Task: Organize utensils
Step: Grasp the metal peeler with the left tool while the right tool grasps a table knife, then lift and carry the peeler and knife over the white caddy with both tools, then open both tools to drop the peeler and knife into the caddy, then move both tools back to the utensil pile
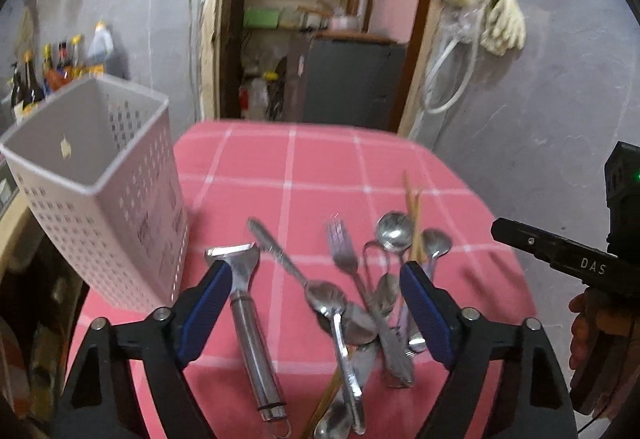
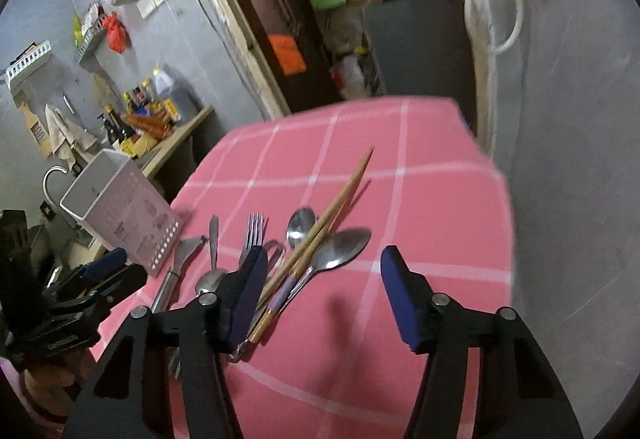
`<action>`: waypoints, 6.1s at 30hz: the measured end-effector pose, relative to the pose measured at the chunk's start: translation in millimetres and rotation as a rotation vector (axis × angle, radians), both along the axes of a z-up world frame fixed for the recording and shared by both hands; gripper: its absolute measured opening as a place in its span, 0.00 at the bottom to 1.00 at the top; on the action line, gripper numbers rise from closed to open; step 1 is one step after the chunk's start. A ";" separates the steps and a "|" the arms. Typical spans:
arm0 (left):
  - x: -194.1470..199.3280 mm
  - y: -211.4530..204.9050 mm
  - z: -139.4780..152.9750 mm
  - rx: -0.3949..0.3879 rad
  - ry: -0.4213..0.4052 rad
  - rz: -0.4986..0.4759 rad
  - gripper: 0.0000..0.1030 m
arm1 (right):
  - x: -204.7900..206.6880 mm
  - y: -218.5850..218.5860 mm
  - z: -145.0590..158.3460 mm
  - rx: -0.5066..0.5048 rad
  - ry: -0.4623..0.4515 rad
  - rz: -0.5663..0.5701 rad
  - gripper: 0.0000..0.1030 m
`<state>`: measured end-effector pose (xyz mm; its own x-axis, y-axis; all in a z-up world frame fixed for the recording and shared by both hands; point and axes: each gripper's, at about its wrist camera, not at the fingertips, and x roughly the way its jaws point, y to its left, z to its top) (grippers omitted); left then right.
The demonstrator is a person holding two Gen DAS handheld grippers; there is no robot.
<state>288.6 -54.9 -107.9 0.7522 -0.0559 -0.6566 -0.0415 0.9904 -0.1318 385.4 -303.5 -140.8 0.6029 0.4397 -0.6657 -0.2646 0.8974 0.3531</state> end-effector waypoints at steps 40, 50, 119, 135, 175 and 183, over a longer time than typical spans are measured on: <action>45.8 46.0 -64.0 -0.229 0.436 0.071 0.17 | 43.7 51.2 -75.9 0.305 0.352 -0.025 0.06; 50.4 44.9 -63.6 -0.260 0.512 -0.052 0.17 | -10.7 32.6 -46.5 0.296 0.316 -0.078 0.02; 51.8 194.7 78.0 -0.296 -0.368 -0.055 0.17 | 12.9 232.6 75.3 0.410 -0.186 0.210 0.02; 35.1 193.2 79.2 -0.207 -0.190 -0.073 0.22 | -1.4 233.7 74.1 0.318 -0.126 0.216 0.05; -61.9 68.8 62.5 0.033 -0.314 -0.027 1.00 | -144.7 74.7 111.2 -0.218 -0.355 -0.227 0.99; -57.3 48.3 30.5 0.032 -0.213 -0.079 1.00 | -133.6 61.7 79.7 -0.221 -0.267 -0.201 0.99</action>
<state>231.3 -6.7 -77.3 0.8681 -0.1015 -0.4860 0.0615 0.9933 -0.0976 251.8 -241.8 -61.1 0.8268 0.1596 -0.5394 -0.1327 0.9872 0.0886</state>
